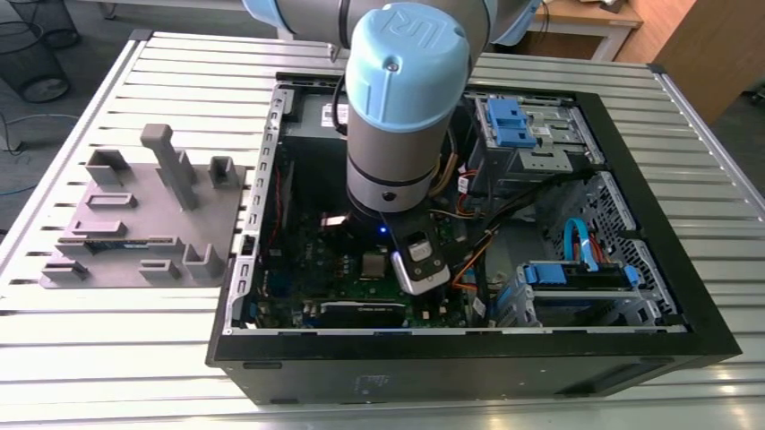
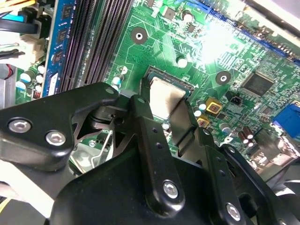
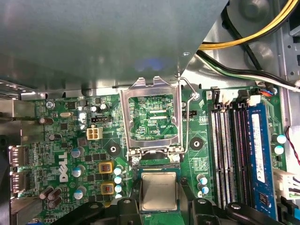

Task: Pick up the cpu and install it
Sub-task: 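Place the cpu into insertion slot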

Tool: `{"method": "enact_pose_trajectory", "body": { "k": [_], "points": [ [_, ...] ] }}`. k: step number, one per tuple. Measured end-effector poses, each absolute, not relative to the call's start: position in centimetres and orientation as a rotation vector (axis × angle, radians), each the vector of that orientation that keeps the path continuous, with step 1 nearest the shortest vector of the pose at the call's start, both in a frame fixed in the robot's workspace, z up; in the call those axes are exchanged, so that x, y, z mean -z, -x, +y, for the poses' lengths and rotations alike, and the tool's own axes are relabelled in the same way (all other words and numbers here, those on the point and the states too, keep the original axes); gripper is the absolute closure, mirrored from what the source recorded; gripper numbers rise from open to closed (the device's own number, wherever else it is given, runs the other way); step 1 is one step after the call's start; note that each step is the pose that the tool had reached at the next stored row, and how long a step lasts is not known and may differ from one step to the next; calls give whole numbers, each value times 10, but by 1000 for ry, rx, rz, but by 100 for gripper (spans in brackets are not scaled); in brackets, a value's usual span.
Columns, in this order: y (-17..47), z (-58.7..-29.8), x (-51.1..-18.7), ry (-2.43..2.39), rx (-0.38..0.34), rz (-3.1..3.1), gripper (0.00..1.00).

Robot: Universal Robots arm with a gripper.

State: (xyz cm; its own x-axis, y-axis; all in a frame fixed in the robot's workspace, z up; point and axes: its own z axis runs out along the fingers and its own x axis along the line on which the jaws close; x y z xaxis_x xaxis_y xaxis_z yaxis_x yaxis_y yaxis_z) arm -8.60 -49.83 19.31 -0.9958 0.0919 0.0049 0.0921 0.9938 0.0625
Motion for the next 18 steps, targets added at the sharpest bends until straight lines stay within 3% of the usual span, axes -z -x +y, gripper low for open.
{"method": "enact_pose_trajectory", "body": {
  "k": [18],
  "points": [
    [87, -498, -189, 144, 98, -3135, 58]
  ]
}}
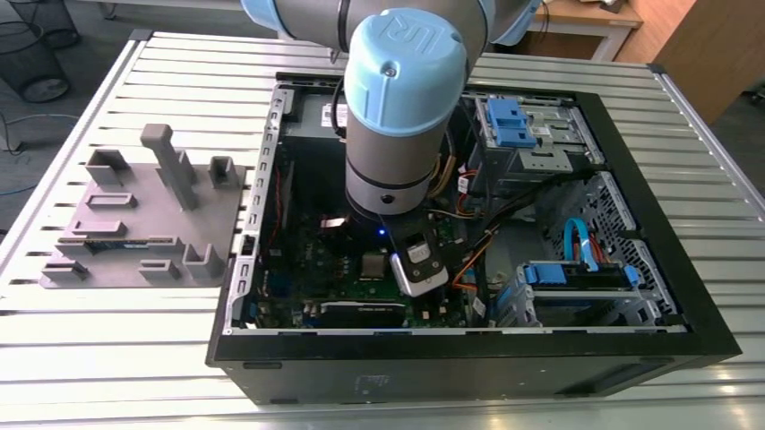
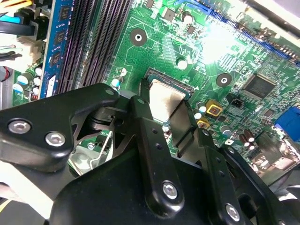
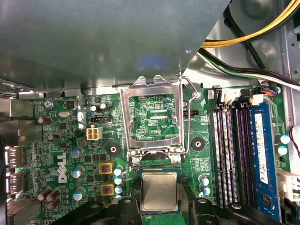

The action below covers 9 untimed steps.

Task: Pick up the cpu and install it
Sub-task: 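Place the cpu into insertion slot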

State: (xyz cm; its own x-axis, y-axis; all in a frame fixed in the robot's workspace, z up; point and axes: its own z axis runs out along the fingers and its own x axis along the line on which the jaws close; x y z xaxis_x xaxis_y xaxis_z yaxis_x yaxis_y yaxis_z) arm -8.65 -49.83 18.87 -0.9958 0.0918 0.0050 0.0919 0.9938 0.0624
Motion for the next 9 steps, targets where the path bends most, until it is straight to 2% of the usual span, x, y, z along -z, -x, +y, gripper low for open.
{"method": "enact_pose_trajectory", "body": {
  "k": [9],
  "points": [
    [87, -498, -189, 145, 99, -3135, 58]
  ]
}}
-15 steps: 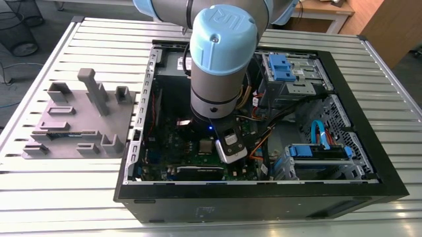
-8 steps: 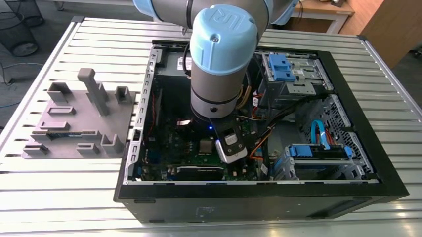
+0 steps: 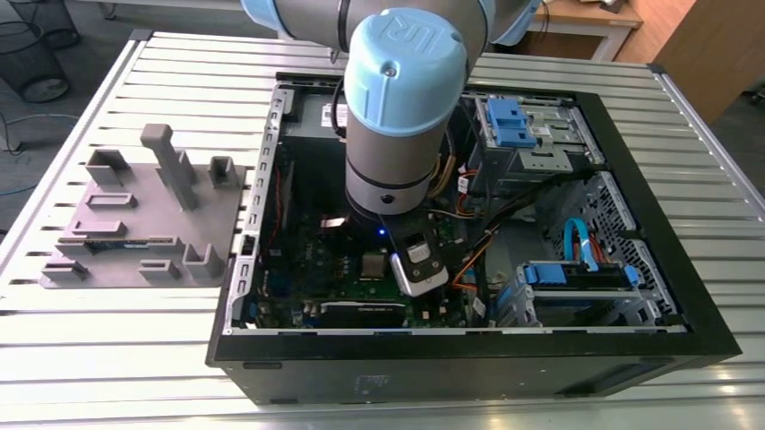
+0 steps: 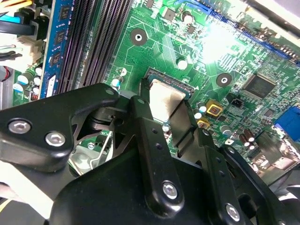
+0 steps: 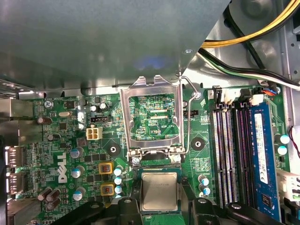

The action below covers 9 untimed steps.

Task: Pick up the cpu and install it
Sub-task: 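Place the cpu into insertion slot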

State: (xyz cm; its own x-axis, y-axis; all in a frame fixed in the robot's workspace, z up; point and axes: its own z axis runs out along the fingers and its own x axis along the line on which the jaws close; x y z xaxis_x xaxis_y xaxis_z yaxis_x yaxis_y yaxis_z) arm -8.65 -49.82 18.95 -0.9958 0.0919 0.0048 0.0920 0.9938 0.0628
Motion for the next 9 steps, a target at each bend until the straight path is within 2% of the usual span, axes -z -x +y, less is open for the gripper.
{"method": "enact_pose_trajectory", "body": {
  "k": [9],
  "points": [
    [87, -498, -193, 145, 99, -3135, 58]
  ]
}}
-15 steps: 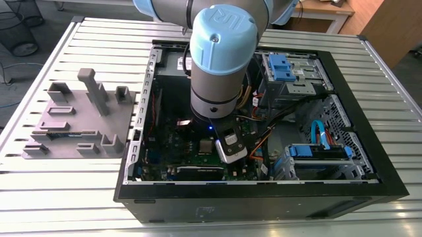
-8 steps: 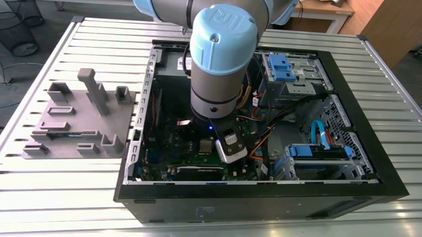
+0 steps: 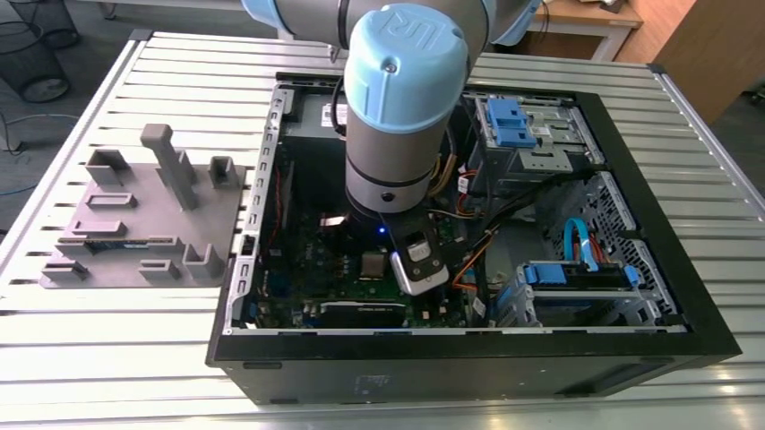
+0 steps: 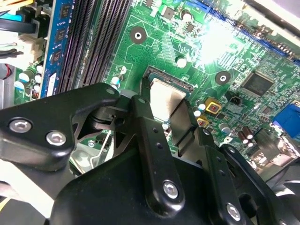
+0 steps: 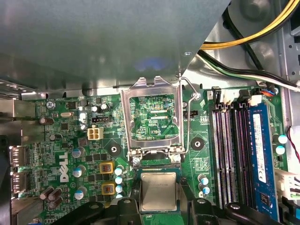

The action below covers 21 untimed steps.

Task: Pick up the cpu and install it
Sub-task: 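Place the cpu into insertion slot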

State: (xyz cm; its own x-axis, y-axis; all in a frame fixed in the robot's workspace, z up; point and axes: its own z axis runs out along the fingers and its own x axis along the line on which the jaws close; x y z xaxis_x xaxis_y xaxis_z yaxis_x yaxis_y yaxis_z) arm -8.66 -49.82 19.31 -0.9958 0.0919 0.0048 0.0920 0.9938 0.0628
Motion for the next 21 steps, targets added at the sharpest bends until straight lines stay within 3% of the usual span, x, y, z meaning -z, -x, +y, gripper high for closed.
{"method": "enact_pose_trajectory", "body": {
  "k": [14, 16, 21],
  "points": [
    [87, -498, -193, 137, 98, -3135, 58],
    [86, -498, -193, 136, 98, -3135, 63],
    [87, -498, -193, 136, 98, -3135, 64]
  ]
}}
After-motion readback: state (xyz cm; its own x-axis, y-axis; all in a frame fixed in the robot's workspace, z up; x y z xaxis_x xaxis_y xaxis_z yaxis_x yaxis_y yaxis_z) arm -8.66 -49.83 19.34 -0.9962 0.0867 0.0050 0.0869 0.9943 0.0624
